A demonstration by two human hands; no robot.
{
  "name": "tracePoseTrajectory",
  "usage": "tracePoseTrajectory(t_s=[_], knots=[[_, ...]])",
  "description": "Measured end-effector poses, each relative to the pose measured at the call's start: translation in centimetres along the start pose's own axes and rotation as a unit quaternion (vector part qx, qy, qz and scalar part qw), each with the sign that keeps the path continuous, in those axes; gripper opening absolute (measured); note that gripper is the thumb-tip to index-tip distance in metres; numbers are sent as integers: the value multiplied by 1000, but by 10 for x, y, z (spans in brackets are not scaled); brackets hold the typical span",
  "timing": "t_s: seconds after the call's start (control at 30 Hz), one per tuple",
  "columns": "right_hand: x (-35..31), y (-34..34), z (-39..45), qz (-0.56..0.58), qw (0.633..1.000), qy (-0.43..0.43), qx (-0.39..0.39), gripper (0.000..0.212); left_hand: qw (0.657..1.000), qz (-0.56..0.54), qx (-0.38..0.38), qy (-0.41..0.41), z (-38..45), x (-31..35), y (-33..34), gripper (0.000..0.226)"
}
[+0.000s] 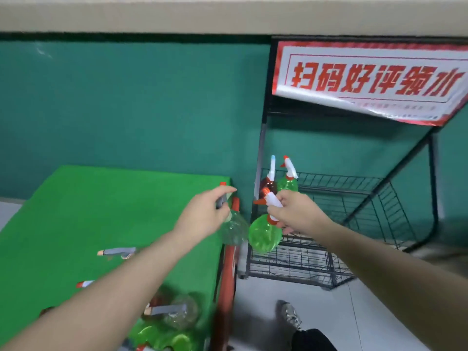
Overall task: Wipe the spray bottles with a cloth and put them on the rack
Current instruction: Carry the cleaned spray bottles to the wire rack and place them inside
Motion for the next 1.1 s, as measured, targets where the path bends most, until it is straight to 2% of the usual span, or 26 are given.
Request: tracePoseTrajectory(t_s=[0.17, 0.4, 0.6, 0.77, 1.1], knots=[[27, -61, -10, 11, 999, 12, 43, 9, 999, -2, -9, 49, 8, 70, 24, 47], [92, -103, 17, 34, 997, 45, 43, 17, 1000, -5, -14, 24, 48, 130, 75, 38], [146, -91, 57, 71, 995, 73, 19, 18, 997, 48, -25, -51, 102, 119, 138, 46], [185, -64, 91, 75, 993, 91, 2, 15, 992, 74, -28, -100, 135, 99, 180, 43], [209, -26, 125, 170, 979, 115, 15, 27, 980, 105, -34, -166, 165, 64, 205, 48]])
Point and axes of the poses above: each hand's wrist, its own z-axis towards the middle knuckle, its own y-axis out of the palm, x = y × z, the point moved 9 cm from there along z, towards the middle knuckle, and after that the axes turned 15 degrees about -y, right-handed, at the moved point
